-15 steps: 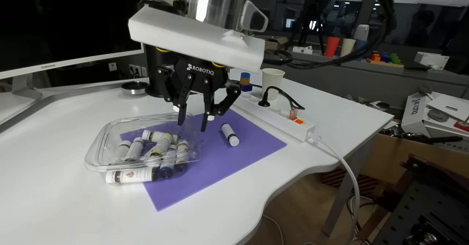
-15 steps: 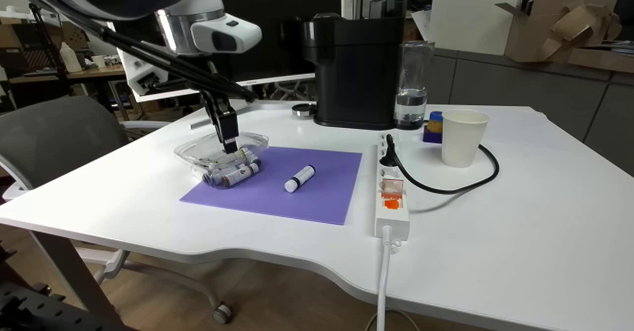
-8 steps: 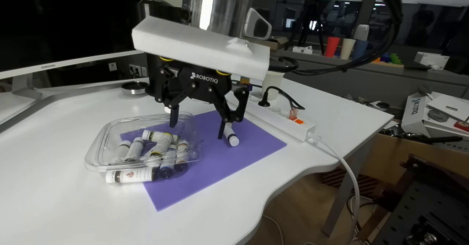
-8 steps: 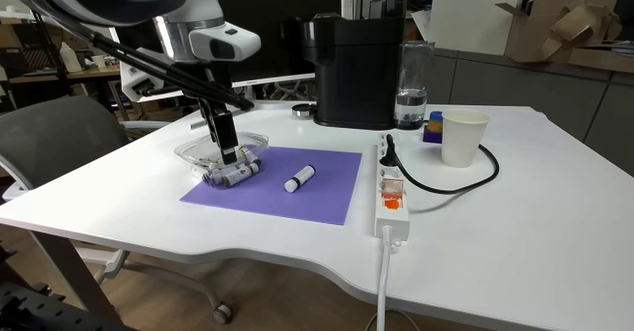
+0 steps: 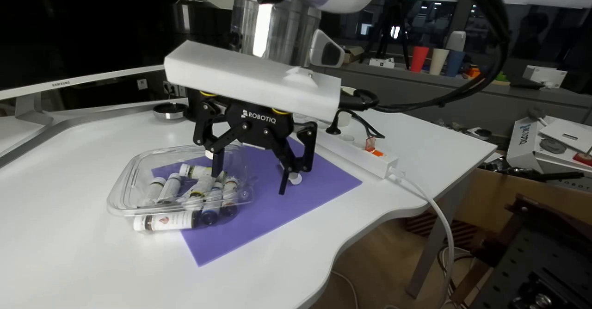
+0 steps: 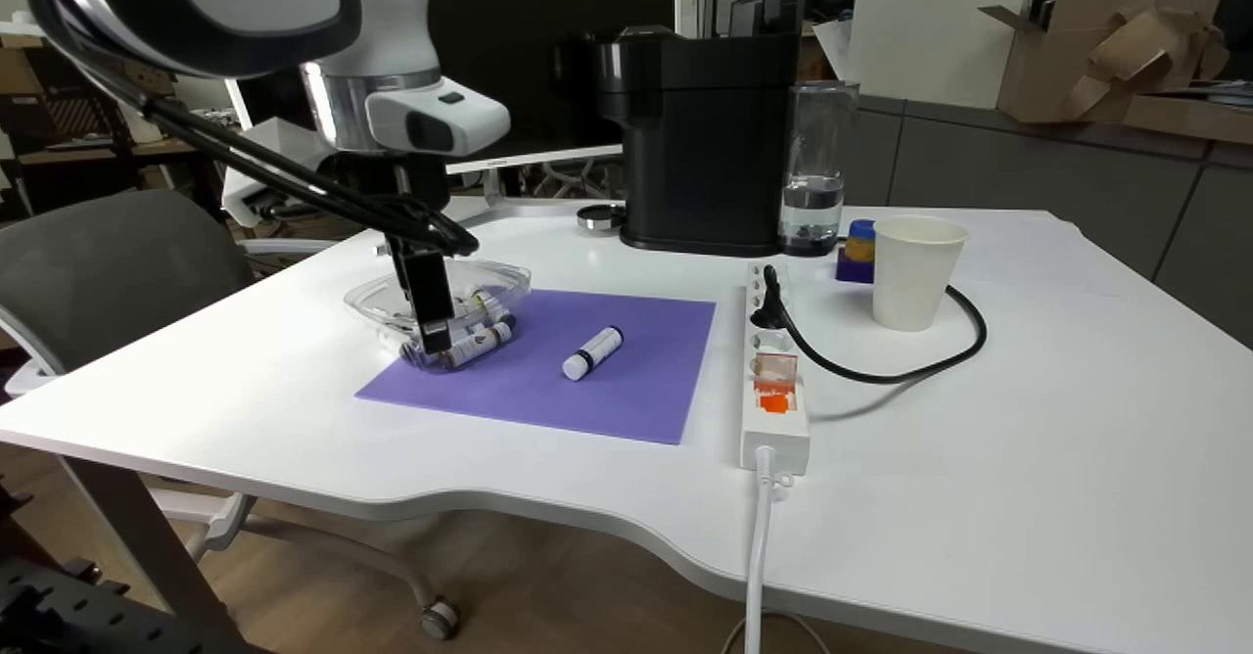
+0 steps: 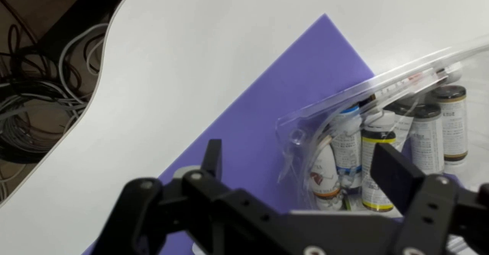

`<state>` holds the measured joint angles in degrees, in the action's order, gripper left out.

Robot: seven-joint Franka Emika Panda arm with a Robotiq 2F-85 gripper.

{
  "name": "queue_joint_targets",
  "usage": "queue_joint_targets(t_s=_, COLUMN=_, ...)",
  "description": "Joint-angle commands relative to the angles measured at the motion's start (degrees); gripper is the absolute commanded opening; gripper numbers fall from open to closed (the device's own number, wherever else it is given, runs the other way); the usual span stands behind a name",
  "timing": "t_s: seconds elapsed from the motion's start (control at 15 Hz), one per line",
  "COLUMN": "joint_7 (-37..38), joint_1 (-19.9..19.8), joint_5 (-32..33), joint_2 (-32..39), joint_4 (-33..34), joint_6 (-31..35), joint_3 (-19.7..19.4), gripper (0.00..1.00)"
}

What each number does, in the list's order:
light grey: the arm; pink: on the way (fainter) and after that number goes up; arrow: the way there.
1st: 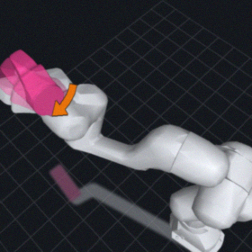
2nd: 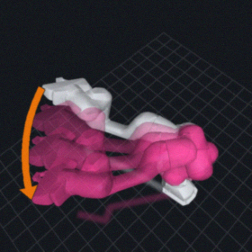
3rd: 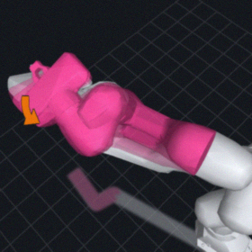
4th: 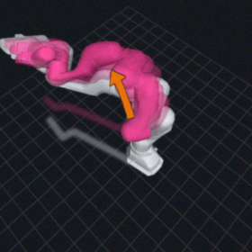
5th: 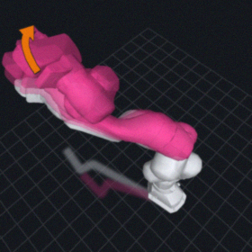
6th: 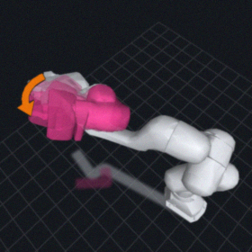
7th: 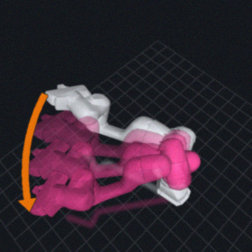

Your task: Open the clear bowl

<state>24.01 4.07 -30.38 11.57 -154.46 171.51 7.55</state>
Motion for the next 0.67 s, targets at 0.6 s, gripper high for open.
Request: queue_joint_targets(t_s=0.6, joint_7=-17.96, joint_1=-10.99, joint_5=-13.49, joint_2=4.98, joint_4=5.03, joint_6=1.18, joint_3=10.97, gripper=1.00)
